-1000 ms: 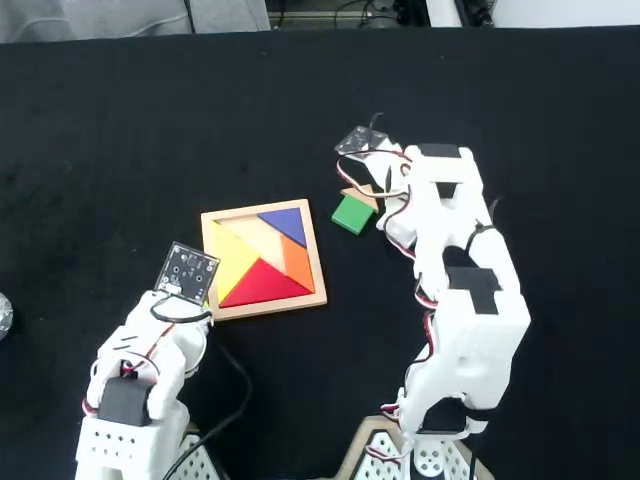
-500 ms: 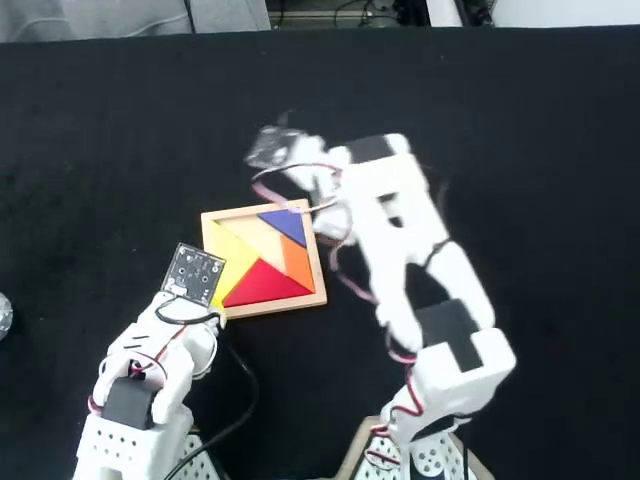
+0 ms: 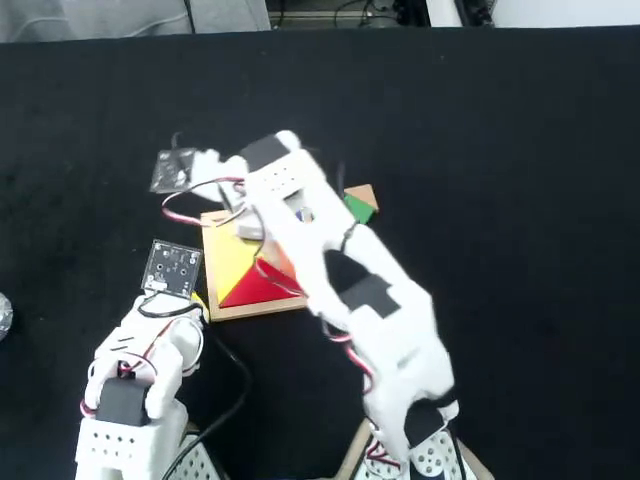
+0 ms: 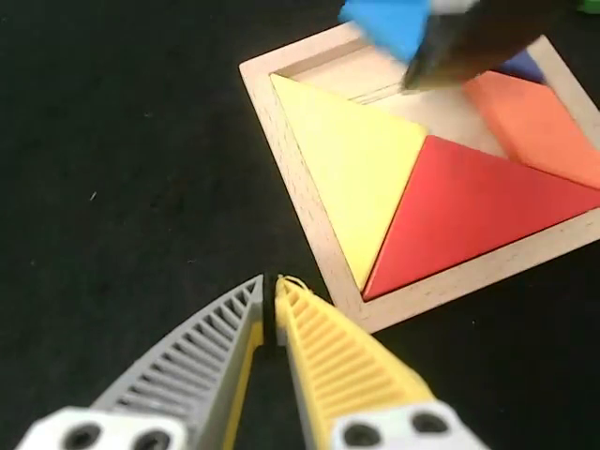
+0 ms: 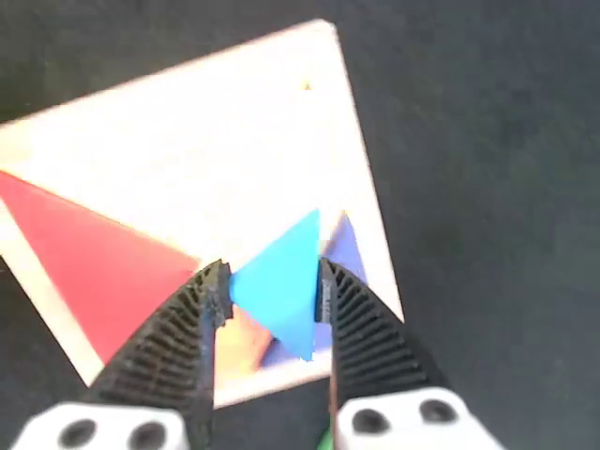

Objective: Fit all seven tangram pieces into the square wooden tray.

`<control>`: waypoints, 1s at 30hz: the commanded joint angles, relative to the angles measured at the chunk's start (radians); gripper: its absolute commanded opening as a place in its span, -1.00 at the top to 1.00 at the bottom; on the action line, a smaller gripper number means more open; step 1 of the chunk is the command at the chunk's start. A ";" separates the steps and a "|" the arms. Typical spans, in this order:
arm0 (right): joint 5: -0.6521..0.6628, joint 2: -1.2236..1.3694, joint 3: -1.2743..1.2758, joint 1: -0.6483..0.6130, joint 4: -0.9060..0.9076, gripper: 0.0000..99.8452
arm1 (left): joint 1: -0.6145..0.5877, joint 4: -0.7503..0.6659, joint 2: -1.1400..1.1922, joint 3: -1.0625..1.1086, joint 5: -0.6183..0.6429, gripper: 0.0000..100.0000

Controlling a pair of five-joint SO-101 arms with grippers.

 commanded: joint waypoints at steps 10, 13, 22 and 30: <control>0.100 0.275 -0.507 -0.044 0.212 0.92 | -0.018 -0.003 -0.006 -0.053 0.002 0.94; 0.095 0.341 -0.607 -0.044 0.249 0.90 | -0.015 -0.003 -0.006 -0.051 0.002 0.94; 0.094 0.489 -0.866 -0.043 0.368 0.65 | -0.015 -0.003 -0.006 -0.050 0.000 0.94; 0.092 0.507 -0.918 -0.041 0.388 0.65 | -0.015 -0.005 -0.006 -0.048 0.000 0.94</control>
